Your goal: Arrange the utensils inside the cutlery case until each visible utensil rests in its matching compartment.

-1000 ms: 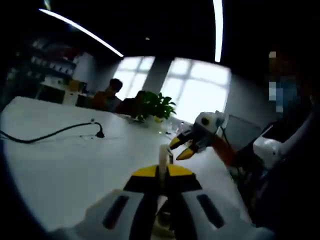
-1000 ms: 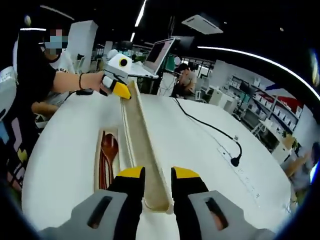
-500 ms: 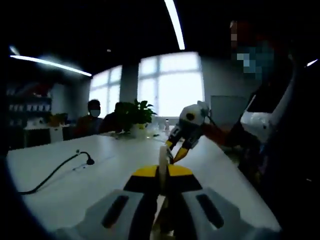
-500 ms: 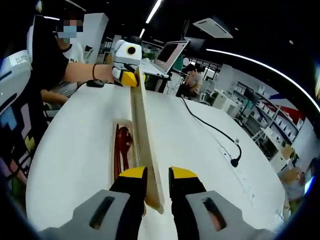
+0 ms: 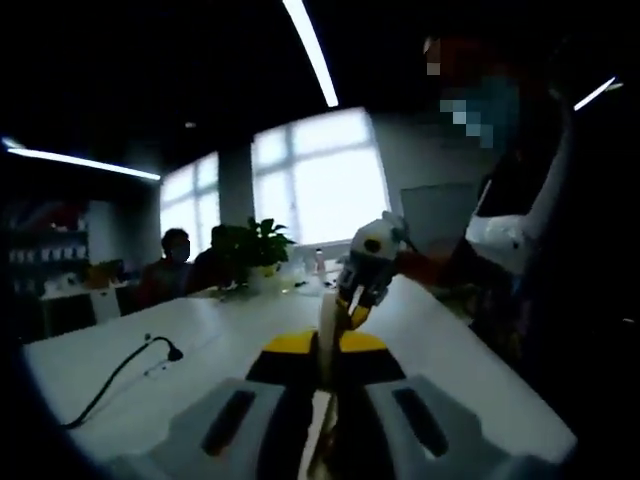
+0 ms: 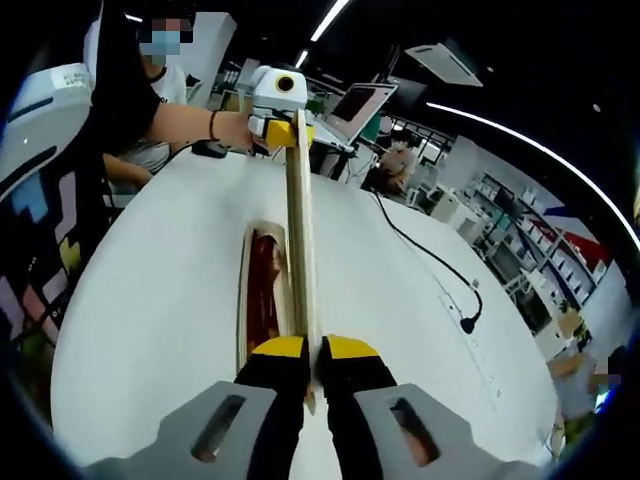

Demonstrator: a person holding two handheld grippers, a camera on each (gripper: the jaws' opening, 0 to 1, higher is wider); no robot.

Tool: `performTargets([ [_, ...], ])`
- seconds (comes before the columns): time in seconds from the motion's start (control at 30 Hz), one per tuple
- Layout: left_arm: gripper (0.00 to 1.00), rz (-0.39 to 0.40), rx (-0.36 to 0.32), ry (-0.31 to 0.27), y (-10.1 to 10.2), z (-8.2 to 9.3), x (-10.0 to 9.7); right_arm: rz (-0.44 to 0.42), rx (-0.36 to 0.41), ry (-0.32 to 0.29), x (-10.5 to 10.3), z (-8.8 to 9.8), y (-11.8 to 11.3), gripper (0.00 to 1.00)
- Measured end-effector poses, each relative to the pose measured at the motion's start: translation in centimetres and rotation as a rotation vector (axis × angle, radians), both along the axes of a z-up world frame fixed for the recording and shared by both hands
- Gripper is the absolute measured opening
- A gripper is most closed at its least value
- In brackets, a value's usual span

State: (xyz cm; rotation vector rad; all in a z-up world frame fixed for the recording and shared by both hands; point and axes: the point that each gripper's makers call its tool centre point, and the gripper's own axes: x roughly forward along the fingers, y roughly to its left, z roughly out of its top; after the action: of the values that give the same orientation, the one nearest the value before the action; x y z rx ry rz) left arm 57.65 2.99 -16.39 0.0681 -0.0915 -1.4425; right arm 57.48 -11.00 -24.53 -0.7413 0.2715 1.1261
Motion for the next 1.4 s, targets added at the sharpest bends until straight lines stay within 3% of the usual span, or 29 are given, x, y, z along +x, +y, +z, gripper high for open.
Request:
performTargets([
  [0.13,0.07,0.006,0.008,0.039,-0.1,-0.1,0.1,0.002,-0.002,-0.019,-0.2,0.1,0.0,0.02],
  [0.2,0.09,0.013,0.025,0.081,-0.1,-0.4,0.2,0.000,-0.008,-0.035,-0.2,0.1,0.0,0.02],
  [0.23,0.13,0.024,0.069,0.121,0.1,-1.2,0.3,0.000,-0.013,-0.045,-0.3,0.1,0.0,0.02],
  [0.33,0.34,0.032,0.173,0.139,-0.1,-2.6,0.3,-0.011,-0.002,-0.068,-0.2,0.6,0.0,0.02],
  [0.43,0.50,0.019,0.208,0.269,-0.3,-3.4,-0.4,-0.017,-0.020,-0.099,-0.2,0.8,-0.2,0.02],
  [0.5,0.66,0.033,0.237,0.314,-0.2,-3.9,-0.2,-0.017,-0.042,-0.123,-0.3,0.6,-0.2,0.02],
  [0.7,0.85,0.054,0.323,0.384,-0.2,-5.2,-0.2,-0.033,-0.109,-0.197,-0.3,0.3,-0.4,0.02],
  [0.8,0.86,0.064,0.377,0.386,-0.3,-6.0,-0.3,-0.041,-0.122,-0.218,-0.4,0.1,-0.4,0.02],
  [0.9,0.95,0.103,0.426,0.393,-0.3,-6.8,0.1,-0.052,-0.144,-0.256,-0.4,0.0,-0.5,0.02],
  [0.97,1.00,0.111,0.459,0.371,-0.3,-7.4,0.3,-0.063,-0.183,-0.313,-0.3,0.0,-0.7,0.02],
  [1.2,1.00,0.108,0.587,0.321,-0.3,-9.9,0.0,-0.085,-0.297,-0.509,-0.5,-0.1,-0.9,0.02],
  [1.4,1.00,0.086,0.654,0.324,-0.8,-11.6,-0.4,-0.097,-0.396,-0.669,-0.7,-0.2,-0.8,0.02],
])
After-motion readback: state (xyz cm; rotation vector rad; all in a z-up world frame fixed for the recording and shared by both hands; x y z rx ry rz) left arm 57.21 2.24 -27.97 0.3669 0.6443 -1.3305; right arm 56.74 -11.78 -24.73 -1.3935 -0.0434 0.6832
